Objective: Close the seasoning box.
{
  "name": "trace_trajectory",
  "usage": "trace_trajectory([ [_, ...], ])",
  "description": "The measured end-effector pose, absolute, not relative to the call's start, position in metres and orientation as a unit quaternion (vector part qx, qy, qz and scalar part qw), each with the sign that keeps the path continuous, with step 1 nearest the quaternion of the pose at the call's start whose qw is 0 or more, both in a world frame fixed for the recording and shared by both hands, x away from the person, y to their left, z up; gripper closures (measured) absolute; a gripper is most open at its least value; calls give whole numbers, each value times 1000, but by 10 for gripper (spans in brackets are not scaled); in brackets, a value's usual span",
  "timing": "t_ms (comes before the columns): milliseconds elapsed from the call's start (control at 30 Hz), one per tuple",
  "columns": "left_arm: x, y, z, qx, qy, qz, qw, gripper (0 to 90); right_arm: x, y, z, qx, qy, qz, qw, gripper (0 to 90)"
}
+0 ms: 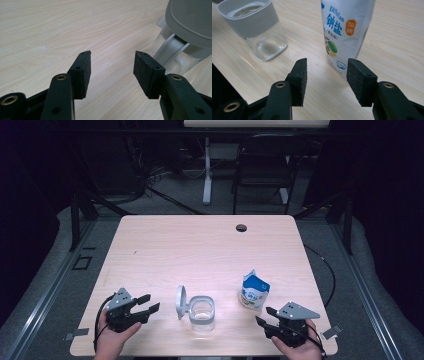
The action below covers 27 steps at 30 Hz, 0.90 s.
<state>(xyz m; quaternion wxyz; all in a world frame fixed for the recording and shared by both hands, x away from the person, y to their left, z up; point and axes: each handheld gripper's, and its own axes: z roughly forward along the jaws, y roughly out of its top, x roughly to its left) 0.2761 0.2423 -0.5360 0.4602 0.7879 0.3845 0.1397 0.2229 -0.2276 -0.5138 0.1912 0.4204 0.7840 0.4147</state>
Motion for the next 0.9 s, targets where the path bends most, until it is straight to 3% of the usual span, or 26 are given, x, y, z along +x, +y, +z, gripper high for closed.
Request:
trace_trajectory([
  [267,276,246,-538,783,390,137,464,489,236,-228,-507,431,786,403,184,377],
  [400,275,247,-539,782,393,139,464,490,240,-223,-501,424,795,383,201,399],
  [700,274,249,-538,781,393,142,465,490,257,-225,-493,413,803,386,189,415],
  [900,274,250,-538,780,395,143,464,489,266,-220,-495,408,811,371,194,369],
])
